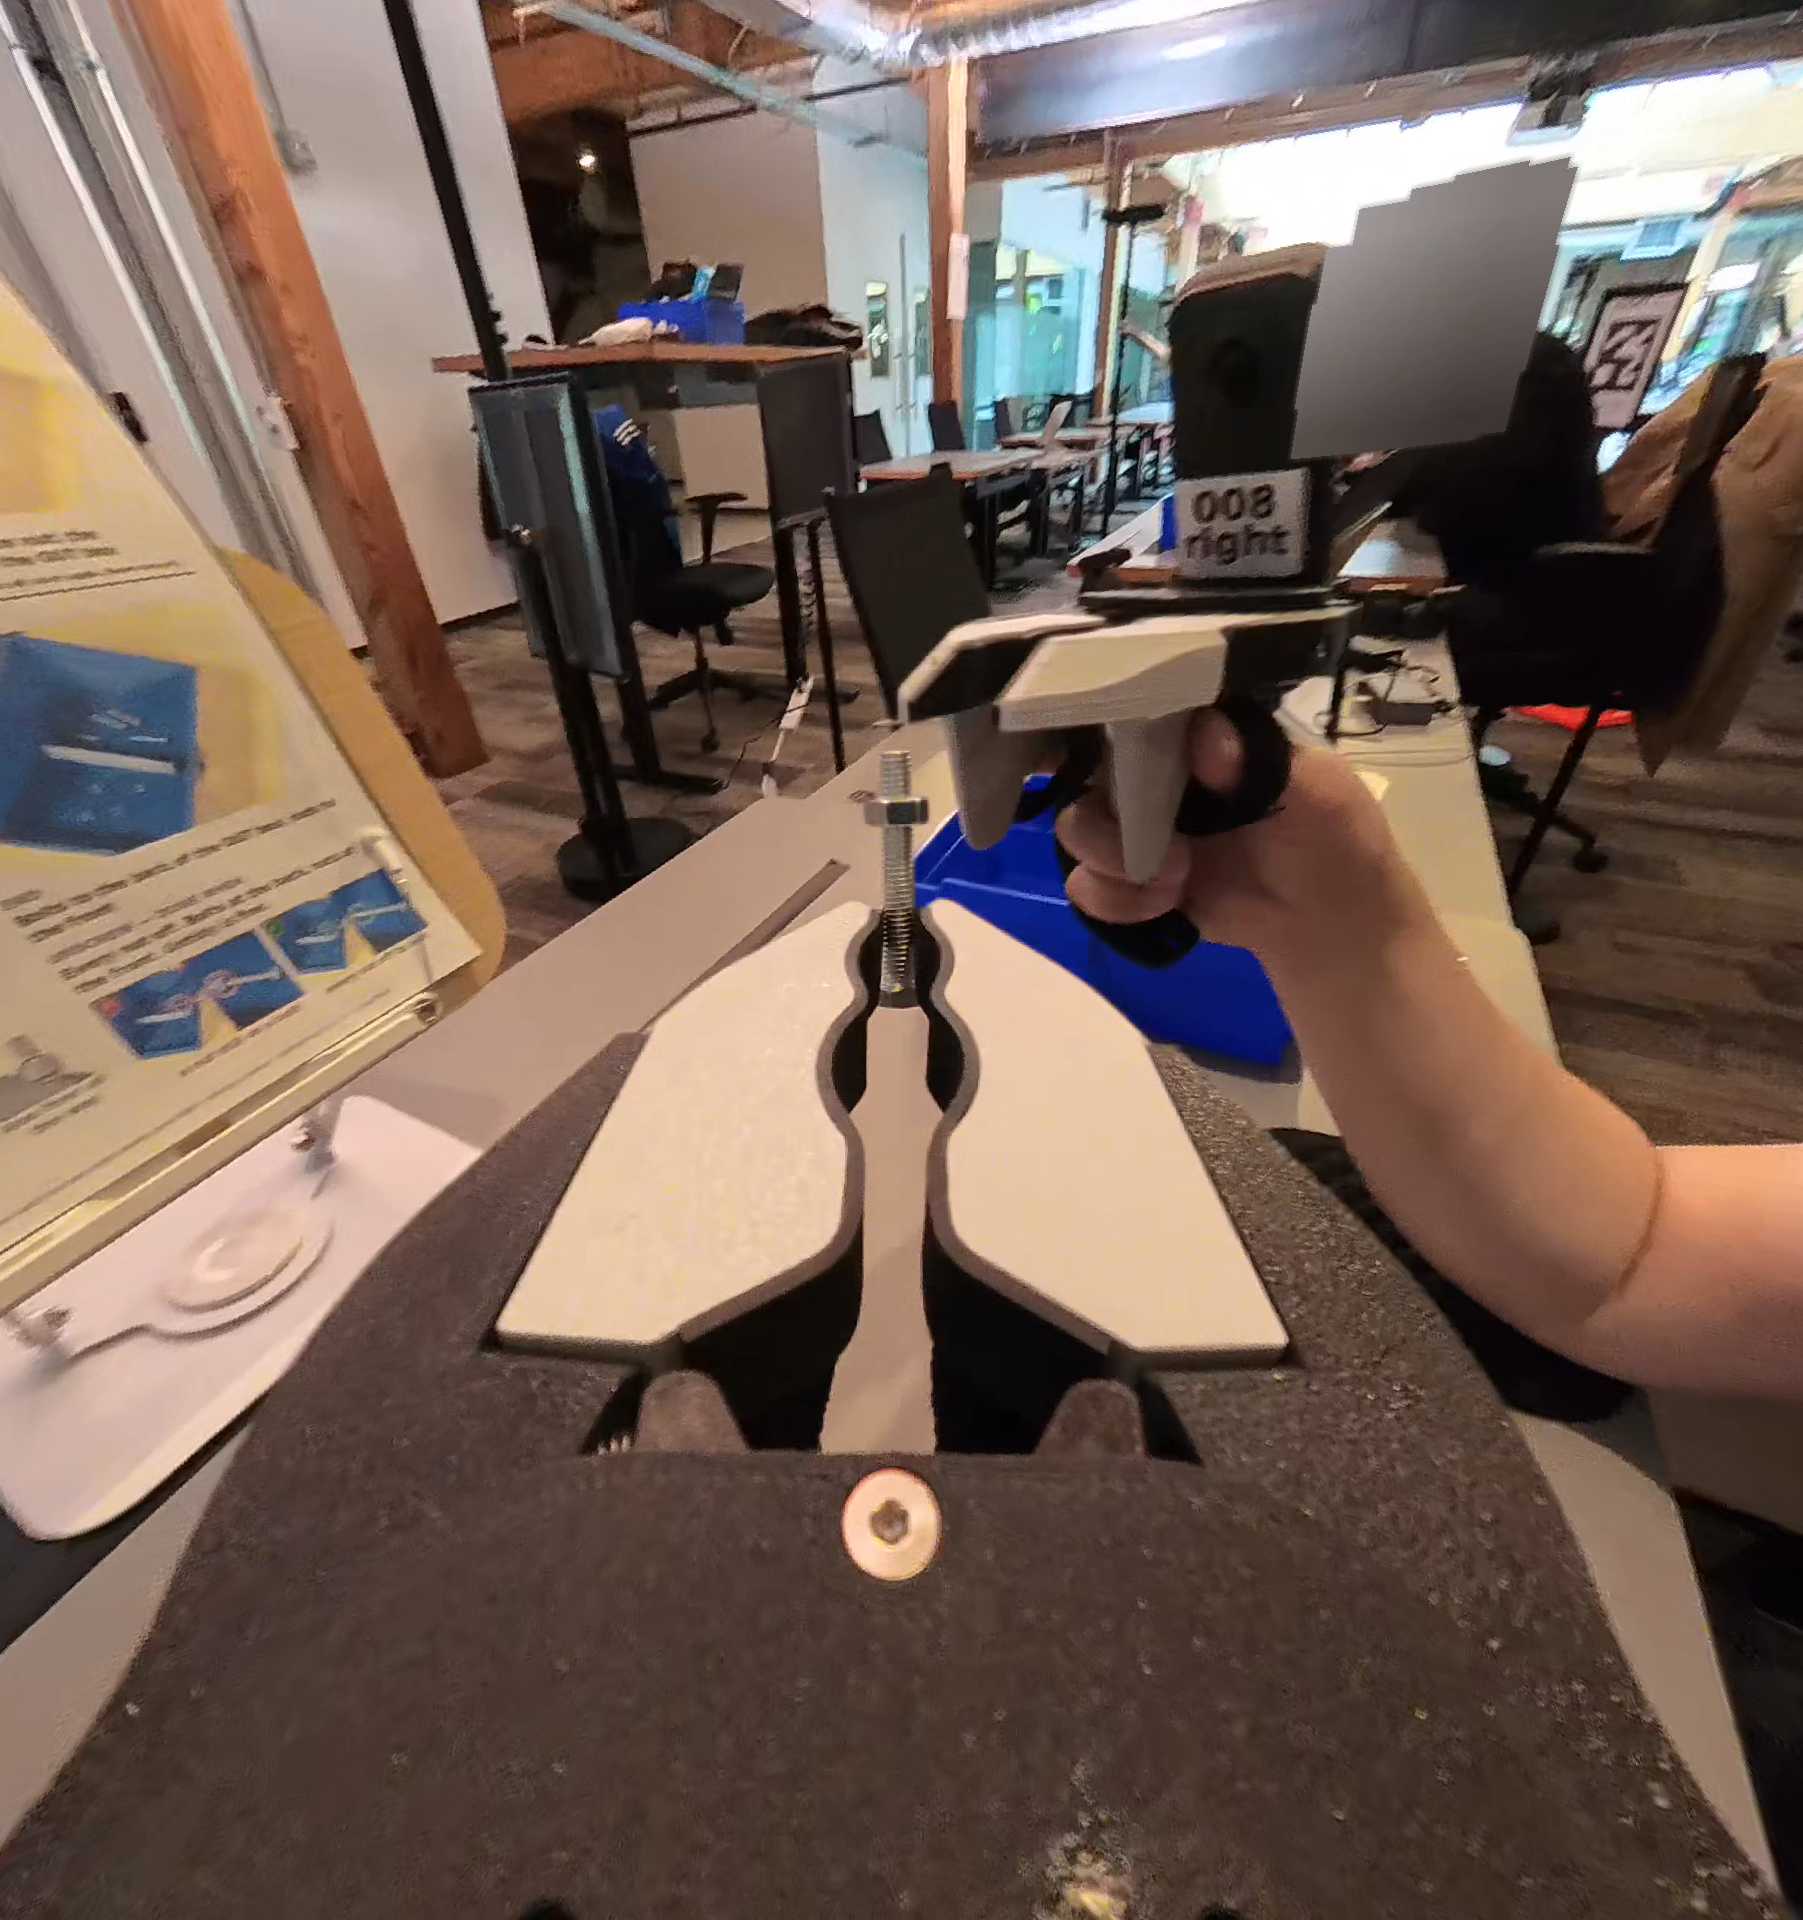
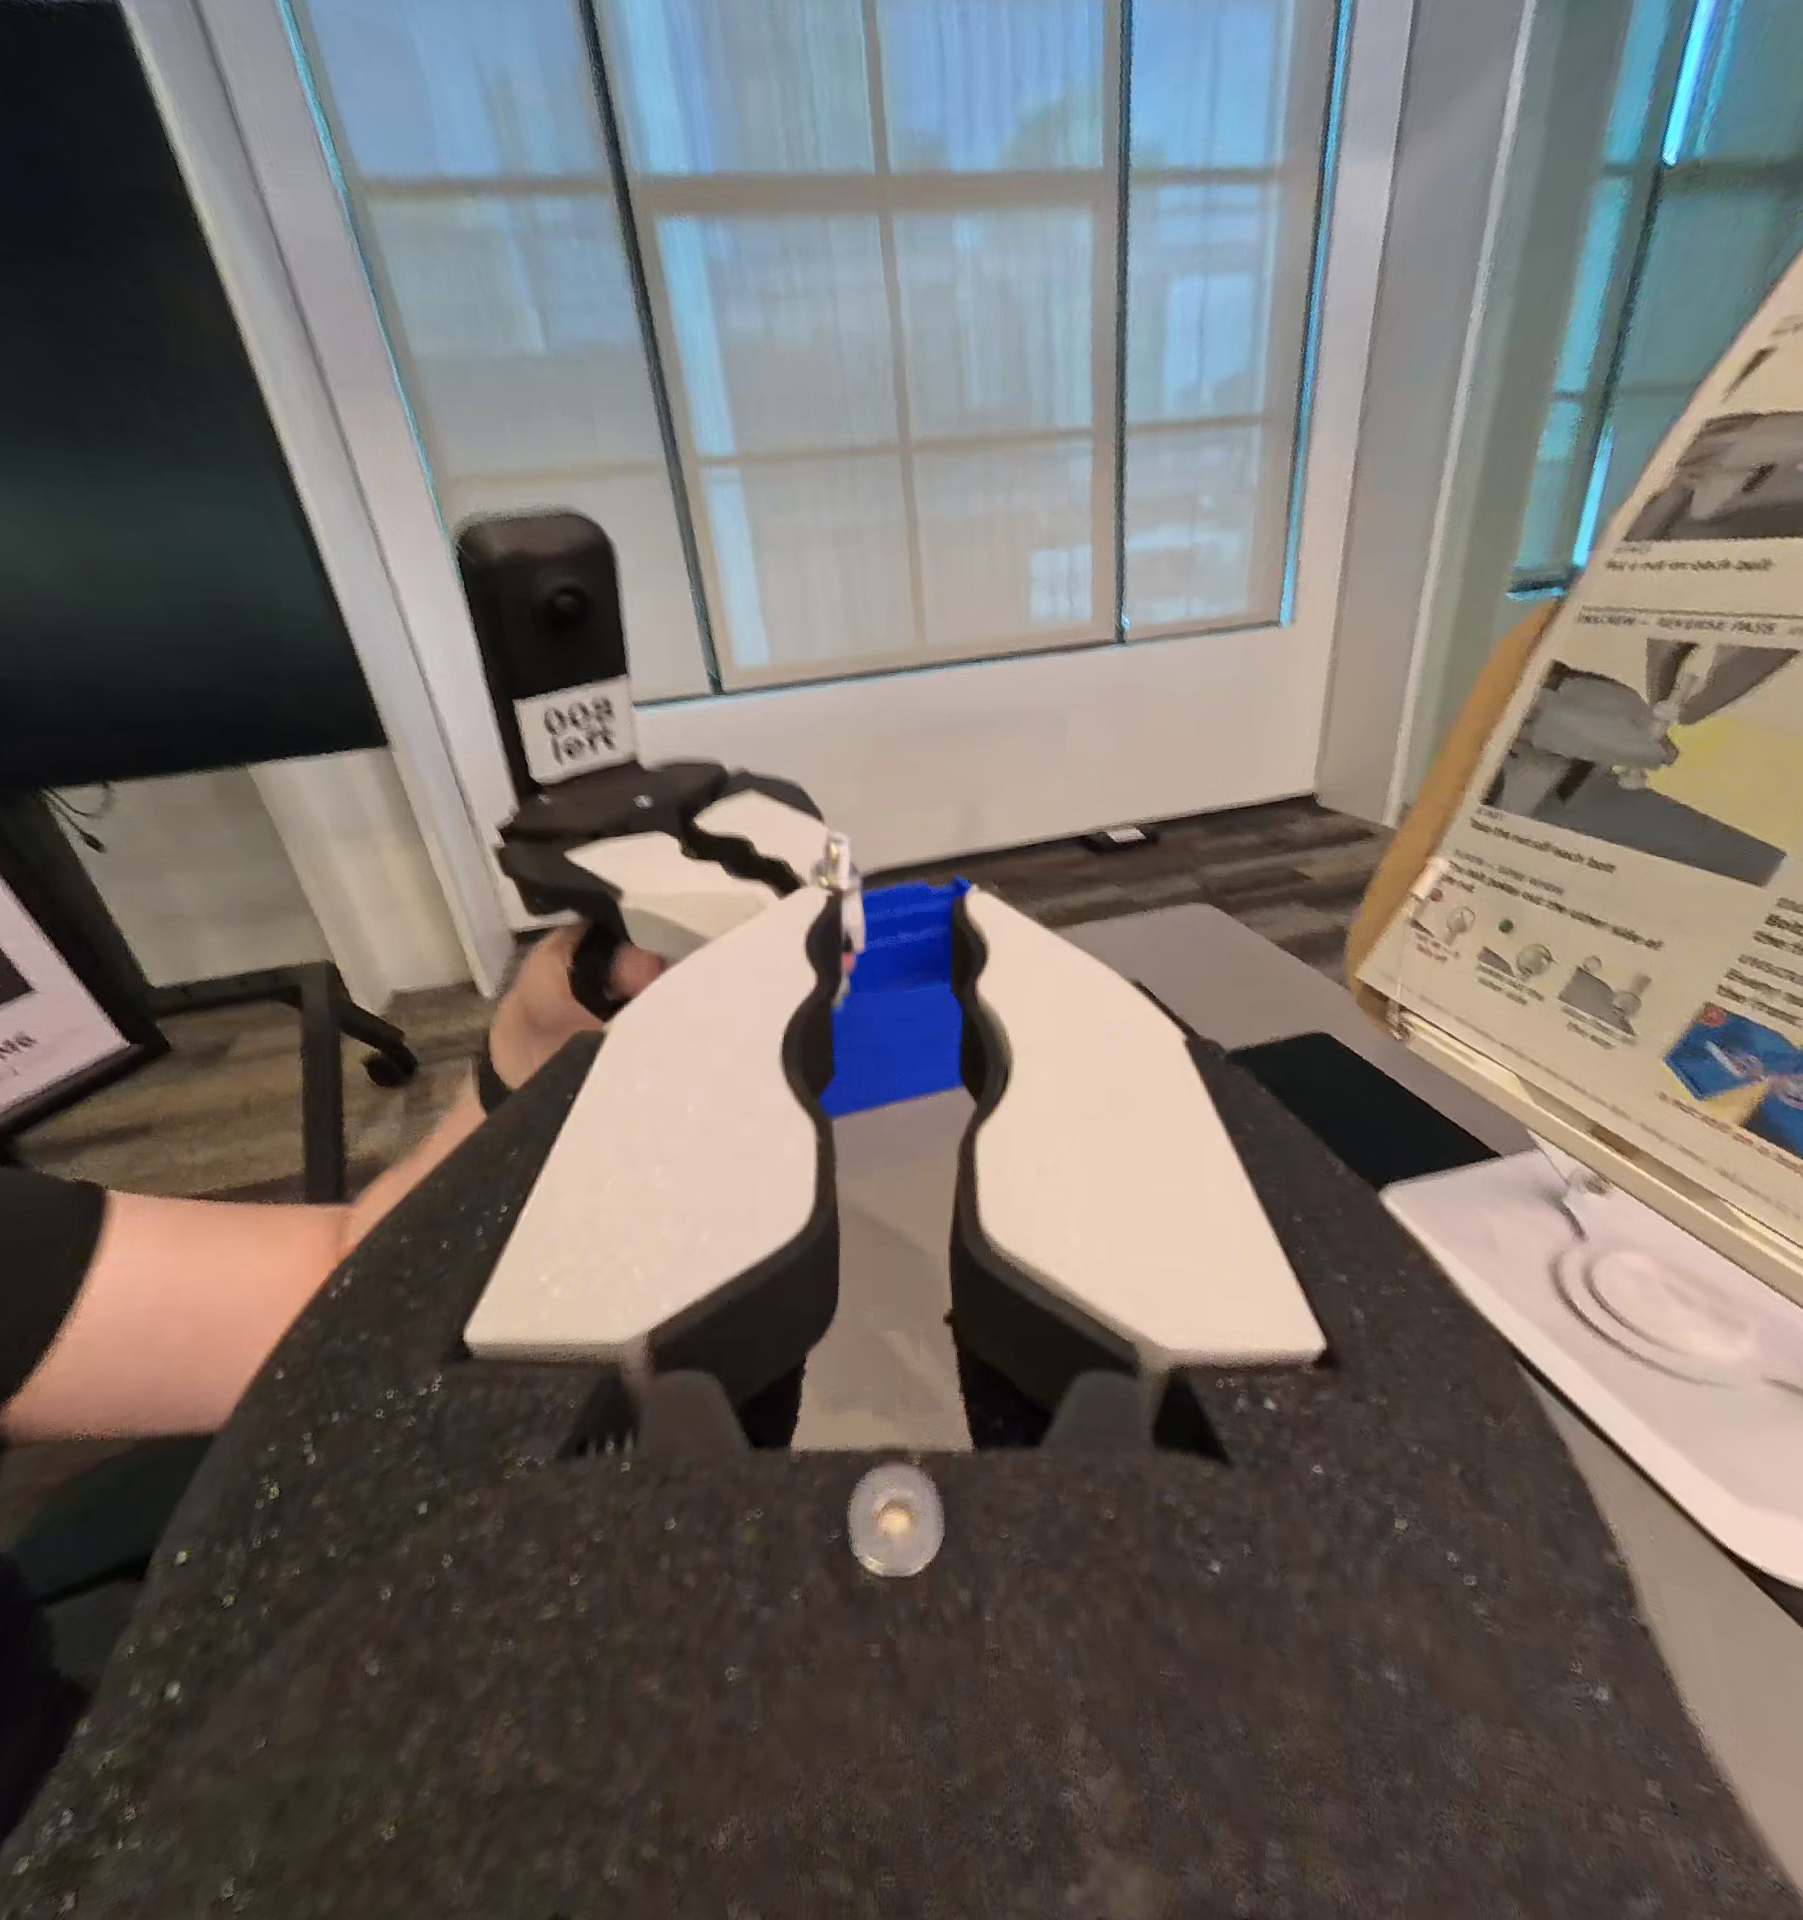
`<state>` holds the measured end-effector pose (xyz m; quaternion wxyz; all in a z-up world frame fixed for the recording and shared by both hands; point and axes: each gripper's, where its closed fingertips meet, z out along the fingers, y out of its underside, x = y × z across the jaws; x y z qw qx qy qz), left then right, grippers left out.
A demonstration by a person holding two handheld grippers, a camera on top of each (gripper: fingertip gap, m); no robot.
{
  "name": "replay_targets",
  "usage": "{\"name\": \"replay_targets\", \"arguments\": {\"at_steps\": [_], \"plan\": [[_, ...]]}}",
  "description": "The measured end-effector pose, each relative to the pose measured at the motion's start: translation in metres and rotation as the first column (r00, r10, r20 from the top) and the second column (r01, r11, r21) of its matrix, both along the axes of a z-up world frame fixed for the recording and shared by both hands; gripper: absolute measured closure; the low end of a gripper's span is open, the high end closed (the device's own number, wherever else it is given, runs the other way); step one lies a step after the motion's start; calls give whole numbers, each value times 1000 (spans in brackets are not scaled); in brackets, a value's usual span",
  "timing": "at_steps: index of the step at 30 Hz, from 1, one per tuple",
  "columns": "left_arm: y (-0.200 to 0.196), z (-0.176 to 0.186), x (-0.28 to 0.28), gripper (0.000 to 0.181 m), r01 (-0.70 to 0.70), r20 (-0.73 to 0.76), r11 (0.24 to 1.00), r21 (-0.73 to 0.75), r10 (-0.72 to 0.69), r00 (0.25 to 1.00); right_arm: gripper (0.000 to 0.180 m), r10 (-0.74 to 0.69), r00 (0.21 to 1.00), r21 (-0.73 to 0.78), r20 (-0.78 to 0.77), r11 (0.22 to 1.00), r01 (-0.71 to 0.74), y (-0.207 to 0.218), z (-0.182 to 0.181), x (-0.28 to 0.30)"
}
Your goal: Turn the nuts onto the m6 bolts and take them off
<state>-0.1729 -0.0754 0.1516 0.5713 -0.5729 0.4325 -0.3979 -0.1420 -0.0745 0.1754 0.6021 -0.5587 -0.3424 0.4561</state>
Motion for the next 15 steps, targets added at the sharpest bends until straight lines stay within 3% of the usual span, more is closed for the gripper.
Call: {"name": "replay_targets", "arguments": {"at_steps": [5, 15], "plan": [[-4, -5, 6, 176, 31, 35, 999, 9, -31, 999, 170, 158, 983, 7, -90, 987, -158, -11, 4, -14], [-11, -13, 5, 176, 59, 50, 998, -11, -59, 997, 168, 183, 982, 13, -43, 983, -183, -13, -9, -31]]}}
